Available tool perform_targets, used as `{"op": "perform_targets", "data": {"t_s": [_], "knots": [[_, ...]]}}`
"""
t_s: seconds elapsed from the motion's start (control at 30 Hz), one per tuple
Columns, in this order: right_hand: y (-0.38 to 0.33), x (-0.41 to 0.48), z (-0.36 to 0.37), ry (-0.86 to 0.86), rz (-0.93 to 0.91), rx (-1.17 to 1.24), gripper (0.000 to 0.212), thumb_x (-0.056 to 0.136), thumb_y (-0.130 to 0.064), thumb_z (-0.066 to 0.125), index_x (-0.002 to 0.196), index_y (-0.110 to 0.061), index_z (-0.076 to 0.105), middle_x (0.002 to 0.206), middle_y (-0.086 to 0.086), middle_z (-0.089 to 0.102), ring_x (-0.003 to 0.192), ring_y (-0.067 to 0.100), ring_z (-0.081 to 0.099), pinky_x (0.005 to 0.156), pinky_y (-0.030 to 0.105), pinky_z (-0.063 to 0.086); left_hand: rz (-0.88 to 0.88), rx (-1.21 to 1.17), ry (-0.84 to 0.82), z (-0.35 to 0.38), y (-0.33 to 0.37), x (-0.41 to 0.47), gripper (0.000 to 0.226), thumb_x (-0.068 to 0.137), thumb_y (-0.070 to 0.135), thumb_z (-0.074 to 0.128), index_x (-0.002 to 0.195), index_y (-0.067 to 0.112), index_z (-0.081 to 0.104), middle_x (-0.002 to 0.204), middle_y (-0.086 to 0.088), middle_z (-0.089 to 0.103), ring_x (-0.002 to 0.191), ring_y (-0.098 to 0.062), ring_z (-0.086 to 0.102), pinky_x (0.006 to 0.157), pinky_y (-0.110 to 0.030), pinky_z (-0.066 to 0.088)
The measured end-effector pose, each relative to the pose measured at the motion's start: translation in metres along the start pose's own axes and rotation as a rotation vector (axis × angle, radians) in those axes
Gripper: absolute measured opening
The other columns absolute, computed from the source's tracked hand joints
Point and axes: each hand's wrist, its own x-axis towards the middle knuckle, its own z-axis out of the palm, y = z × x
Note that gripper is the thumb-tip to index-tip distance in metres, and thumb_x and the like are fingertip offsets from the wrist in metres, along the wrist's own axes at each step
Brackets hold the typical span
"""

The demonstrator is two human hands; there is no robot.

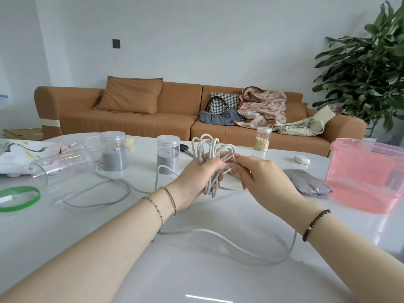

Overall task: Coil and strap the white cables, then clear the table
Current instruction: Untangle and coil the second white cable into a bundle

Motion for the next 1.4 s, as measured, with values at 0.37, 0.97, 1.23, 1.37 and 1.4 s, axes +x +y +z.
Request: {"op": "perform_targets", "data": {"t_s": [0.37,0.97,1.23,1.37,1.4], "knots": [[-0.007,-0.003,0.004,-0.014,-0.083,-0.044,0.020,0.100,-0.042,0.027,0.092,-0.034,0.043,0.073,-0.009,0.057,0.071,0.024,0.055,0.062,0.044,0.049,0.020,-0.326,0.162,-0.009,0.008,0.003,0.018,0.096,0.012,0.048,0.095,0.013,0.065,0.094,-0.001,0.067,0.067,-0.008,0.048,0.064,-0.027,0.042],[-0.008,-0.003,0.003,0.008,0.056,-0.033,0.023,0.101,-0.039,0.039,0.086,-0.025,0.051,0.070,-0.004,0.058,0.069,0.021,0.054,0.065,0.041,0.050,0.158,-0.103,0.343,-0.008,0.002,0.009,0.018,0.096,0.036,0.063,0.088,0.022,0.071,0.077,0.009,0.073,0.075,-0.005,0.063,0.082,-0.033,0.052],[-0.048,-0.009,0.005,-0.338,0.109,0.689,0.022,0.104,-0.025,0.046,0.093,-0.023,0.065,0.061,0.003,0.064,0.047,0.016,0.039,0.048,0.019,0.036,0.107,-0.319,0.592,-0.017,0.008,0.014,0.020,0.089,0.044,0.069,0.091,0.024,0.067,0.084,0.010,0.068,0.077,-0.004,0.062,0.075,-0.022,0.051],[-0.047,-0.013,0.013,-0.410,0.125,0.558,0.021,0.104,-0.031,0.046,0.094,-0.027,0.065,0.059,0.001,0.063,0.049,0.014,0.041,0.053,0.021,0.041,0.075,-0.706,0.465,-0.015,0.017,0.013,0.018,0.093,0.033,0.066,0.095,0.015,0.063,0.094,0.001,0.067,0.087,-0.014,0.068,0.094,-0.033,0.055],[-0.044,-0.011,0.014,-0.385,0.130,0.506,0.022,0.103,-0.031,0.047,0.092,-0.028,0.065,0.059,0.000,0.064,0.050,0.011,0.042,0.056,0.023,0.042,0.063,-0.732,0.421,-0.015,0.019,0.012,0.018,0.094,0.033,0.065,0.096,0.016,0.063,0.093,0.000,0.067,0.087,-0.016,0.070,0.092,-0.034,0.056]]}}
